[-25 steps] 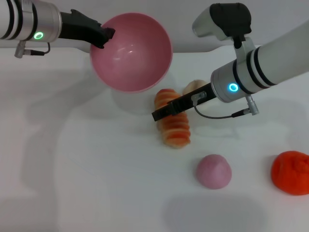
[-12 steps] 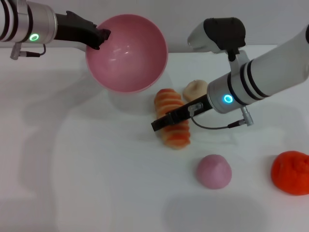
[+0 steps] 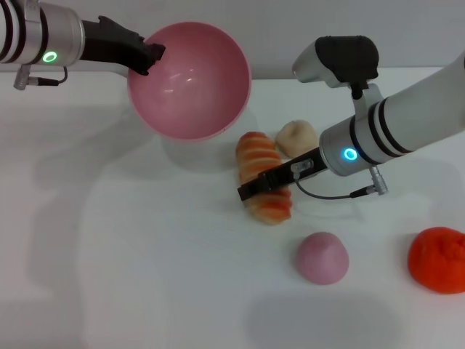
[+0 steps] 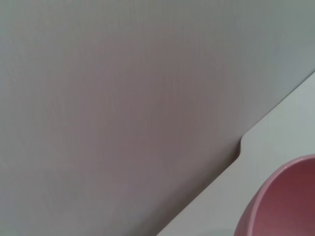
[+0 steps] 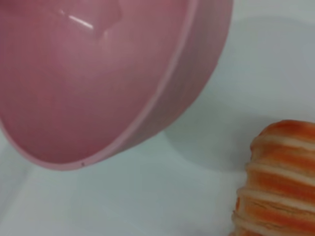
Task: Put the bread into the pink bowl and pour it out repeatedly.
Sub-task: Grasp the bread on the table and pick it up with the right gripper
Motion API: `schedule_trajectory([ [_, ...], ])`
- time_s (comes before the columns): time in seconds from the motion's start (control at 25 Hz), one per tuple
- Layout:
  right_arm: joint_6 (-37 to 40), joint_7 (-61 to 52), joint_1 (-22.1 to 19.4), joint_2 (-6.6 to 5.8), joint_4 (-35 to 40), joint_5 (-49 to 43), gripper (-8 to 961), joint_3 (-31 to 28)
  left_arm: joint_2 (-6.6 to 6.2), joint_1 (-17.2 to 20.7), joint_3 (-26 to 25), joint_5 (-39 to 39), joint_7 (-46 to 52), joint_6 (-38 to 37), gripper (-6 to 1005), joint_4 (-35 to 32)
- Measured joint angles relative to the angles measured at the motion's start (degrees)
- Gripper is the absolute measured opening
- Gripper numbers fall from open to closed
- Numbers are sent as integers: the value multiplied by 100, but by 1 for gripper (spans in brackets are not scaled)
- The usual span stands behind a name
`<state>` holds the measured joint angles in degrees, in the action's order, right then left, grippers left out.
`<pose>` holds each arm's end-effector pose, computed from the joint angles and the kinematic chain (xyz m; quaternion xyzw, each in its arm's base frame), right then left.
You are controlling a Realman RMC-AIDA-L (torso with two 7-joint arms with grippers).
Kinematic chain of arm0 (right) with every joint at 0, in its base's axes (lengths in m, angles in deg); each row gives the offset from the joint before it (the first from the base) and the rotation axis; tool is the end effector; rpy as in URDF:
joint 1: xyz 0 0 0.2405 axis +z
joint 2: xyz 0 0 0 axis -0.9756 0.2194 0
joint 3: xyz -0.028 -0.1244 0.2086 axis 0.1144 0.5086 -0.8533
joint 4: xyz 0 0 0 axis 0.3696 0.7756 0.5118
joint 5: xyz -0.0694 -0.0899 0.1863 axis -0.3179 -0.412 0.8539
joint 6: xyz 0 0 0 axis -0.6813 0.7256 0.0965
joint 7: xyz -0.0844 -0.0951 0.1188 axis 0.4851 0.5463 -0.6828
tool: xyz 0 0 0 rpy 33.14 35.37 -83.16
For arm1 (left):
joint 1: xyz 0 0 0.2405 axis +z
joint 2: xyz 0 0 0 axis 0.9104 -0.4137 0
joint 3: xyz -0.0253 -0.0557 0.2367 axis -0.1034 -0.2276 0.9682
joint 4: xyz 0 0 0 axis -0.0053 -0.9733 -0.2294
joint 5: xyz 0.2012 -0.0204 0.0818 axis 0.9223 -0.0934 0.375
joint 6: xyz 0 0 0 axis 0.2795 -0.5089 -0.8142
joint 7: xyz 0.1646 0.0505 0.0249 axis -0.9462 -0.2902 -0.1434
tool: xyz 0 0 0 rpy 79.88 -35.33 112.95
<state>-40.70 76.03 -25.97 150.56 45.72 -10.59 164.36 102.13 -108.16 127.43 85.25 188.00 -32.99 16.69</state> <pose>0.1748 0.4040 -0.1272 -0.8710 0.4726 -0.0293 0.1311 -0.1731 0.4709 0.0190 -0.9198 -0.2198 -0.0417 0.3225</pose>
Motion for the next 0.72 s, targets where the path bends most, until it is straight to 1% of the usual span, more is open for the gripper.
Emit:
schedule_trajectory([
  [0.24, 12, -4, -39, -46, 21, -45, 540, -18, 3, 0, 3, 0, 0, -6, 44, -6],
  [0.44, -1, -52, -89, -69, 184, -256, 536, -121, 11, -3, 3, 0, 0, -7, 44, -10],
  [0.56, -81, -95, -138, -74, 413, -456, 534, -261, 10, -6, 3, 0, -1, -1, 44, -10],
  [0.64, -226, -102, -257, -75, 790, -479, 533, -369, 12, -9, 2, 0, -1, 11, 44, -10],
  [0.68, -226, -102, -257, -75, 790, -479, 532, -369, 15, -11, 3, 0, 0, 21, 44, -8],
  [0.72, -299, -103, -297, -75, 943, -480, 531, -393, 17, -12, 3, 0, 0, 26, 44, -4],
])
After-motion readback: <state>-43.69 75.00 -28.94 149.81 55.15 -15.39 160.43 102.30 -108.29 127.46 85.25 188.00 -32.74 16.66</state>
